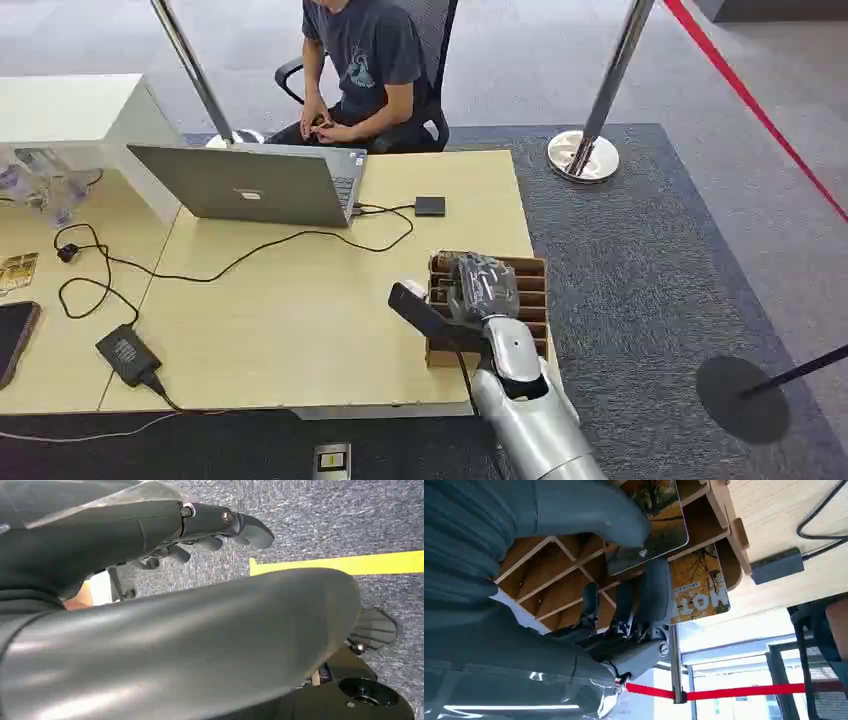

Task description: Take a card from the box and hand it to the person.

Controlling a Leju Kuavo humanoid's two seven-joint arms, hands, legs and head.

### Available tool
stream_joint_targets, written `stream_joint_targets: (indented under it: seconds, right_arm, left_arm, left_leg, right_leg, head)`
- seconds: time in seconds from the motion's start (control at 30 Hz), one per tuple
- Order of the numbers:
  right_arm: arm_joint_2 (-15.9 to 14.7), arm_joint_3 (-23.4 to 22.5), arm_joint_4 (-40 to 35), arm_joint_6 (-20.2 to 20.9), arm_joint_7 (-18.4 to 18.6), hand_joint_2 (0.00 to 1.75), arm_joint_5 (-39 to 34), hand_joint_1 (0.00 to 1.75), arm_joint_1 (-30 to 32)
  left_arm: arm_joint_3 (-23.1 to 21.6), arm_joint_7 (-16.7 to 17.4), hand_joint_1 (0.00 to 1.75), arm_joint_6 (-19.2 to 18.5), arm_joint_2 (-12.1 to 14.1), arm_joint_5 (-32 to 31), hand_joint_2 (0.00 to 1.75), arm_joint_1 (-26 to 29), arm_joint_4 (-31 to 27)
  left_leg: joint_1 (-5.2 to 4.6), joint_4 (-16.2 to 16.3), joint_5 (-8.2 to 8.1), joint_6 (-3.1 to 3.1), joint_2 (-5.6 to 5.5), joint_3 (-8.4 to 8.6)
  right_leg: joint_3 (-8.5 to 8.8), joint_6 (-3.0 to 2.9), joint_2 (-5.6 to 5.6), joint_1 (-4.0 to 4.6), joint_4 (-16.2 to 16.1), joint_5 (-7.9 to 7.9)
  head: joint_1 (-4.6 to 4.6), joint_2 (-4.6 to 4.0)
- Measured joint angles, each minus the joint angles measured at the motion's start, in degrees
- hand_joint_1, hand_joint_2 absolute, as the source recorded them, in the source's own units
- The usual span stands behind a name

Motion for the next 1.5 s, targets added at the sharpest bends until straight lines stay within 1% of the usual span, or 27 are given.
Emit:
stream_joint_targets:
  seconds: [0.03,0.37,0.47,0.63,0.67,0.7,0.77,0.8,1.07,1.17,1.33,1.5]
  right_arm:
    - [0.0,0.0,0.0,0.0,0.0,1.75,0.1,0.91,0.0]
    - [0.0,0.0,0.0,0.3,-0.2,1.75,1.1,0.8,0.6]
    - [0.0,0.0,0.0,0.3,-0.3,1.75,1.3,0.86,0.7]
    - [0.0,0.0,0.1,0.3,-0.5,1.75,1.3,0.86,0.9]
    - [0.0,0.0,0.1,0.3,-0.6,1.75,1.3,0.82,0.9]
    - [0.0,0.0,0.1,0.3,-0.6,1.75,1.3,0.84,0.9]
    - [0.0,0.0,0.1,0.3,-0.7,1.75,1.3,0.82,0.9]
    - [0.0,0.0,0.0,0.3,-0.7,1.75,1.3,0.86,0.9]
    - [0.0,0.1,-0.4,0.4,-1.0,1.75,1.5,0.82,1.4]
    - [-0.1,0.2,-1.0,0.4,-1.0,1.75,1.7,0.84,1.7]
    - [-0.6,0.8,-2.5,0.7,-1.2,1.75,2.4,0.82,2.7]
    - [-1.2,1.6,-3.6,0.7,-1.5,1.75,2.7,0.86,3.3]
  left_arm:
    - [0.0,0.0,0.0,0.0,0.0,0.0,0.0,0.0,0.0]
    - [0.0,0.0,0.0,0.0,0.0,0.0,0.0,0.0,0.0]
    - [0.0,-0.1,0.0,0.0,0.0,-0.1,0.0,0.0,0.0]
    - [0.0,-0.2,0.0,-0.2,0.0,-0.2,0.0,0.0,0.0]
    - [0.0,-0.3,0.0,-0.2,0.0,-0.2,0.0,0.0,0.0]
    - [0.0,-0.3,0.0,-0.2,0.0,-0.2,0.0,0.0,0.0]
    - [0.0,-0.3,0.0,-0.2,0.0,-0.1,0.0,0.0,0.0]
    - [0.0,-0.4,0.0,-0.2,0.0,0.0,0.0,0.0,0.0]
    - [0.0,-0.5,0.0,-0.2,0.0,0.2,0.0,0.0,0.0]
    - [0.0,-0.5,0.0,-0.2,0.0,0.2,0.0,0.0,0.0]
    - [0.0,-0.5,0.0,-0.2,0.0,0.3,0.0,0.0,0.0]
    - [0.0,-0.6,0.0,-0.2,0.0,0.6,0.0,0.0,0.0]
  left_leg:
    - [0.0,0.0,0.0,0.0,0.0,0.0]
    - [0.0,0.0,0.0,0.0,0.0,0.03]
    - [0.0,0.0,0.0,0.0,0.0,0.04]
    - [0.0,0.0,0.0,0.0,0.01,0.06]
    - [0.0,0.0,0.0,0.0,0.01,0.06]
    - [0.0,0.0,0.0,0.0,0.01,0.06]
    - [0.0,0.0,0.0,0.0,0.01,0.07]
    - [0.0,0.0,0.0,0.0,0.01,0.07]
    - [0.0,0.0,0.0,-0.01,0.01,0.07]
    - [0.0,0.0,0.0,-0.01,0.01,0.06]
    - [0.0,0.0,0.0,-0.01,0.0,0.04]
    - [0.0,0.0,-0.01,0.0,0.0,0.0]
  right_leg:
    - [0.0,0.0,0.0,0.0,0.0,0.0]
    - [0.01,0.0,0.0,0.0,0.0,0.0]
    - [0.03,0.0,0.0,0.0,0.0,0.0]
    - [0.04,0.0,0.0,0.0,0.0,0.01]
    - [0.05,0.0,0.0,0.0,0.0,0.01]
    - [0.05,-0.01,0.0,0.0,0.0,0.01]
    - [0.05,-0.01,0.0,0.0,0.0,0.01]
    - [0.05,-0.01,0.0,0.0,0.0,0.01]
    - [0.04,-0.01,0.0,0.0,0.0,0.01]
    - [0.04,-0.01,0.0,0.0,0.0,0.01]
    - [0.03,-0.01,0.0,0.0,0.0,0.0]
    - [0.0,-0.01,0.0,0.0,0.0,0.0]
  head:
    - [0.0,0.02]
    - [0.0,0.02]
    - [0.0,0.02]
    - [0.0,0.0]
    - [0.0,0.0]
    - [0.0,0.0]
    - [0.0,0.02]
    - [0.0,0.0]
    - [0.0,0.0]
    - [0.0,0.02]
    - [0.0,0.0]
    - [0.0,0.02]
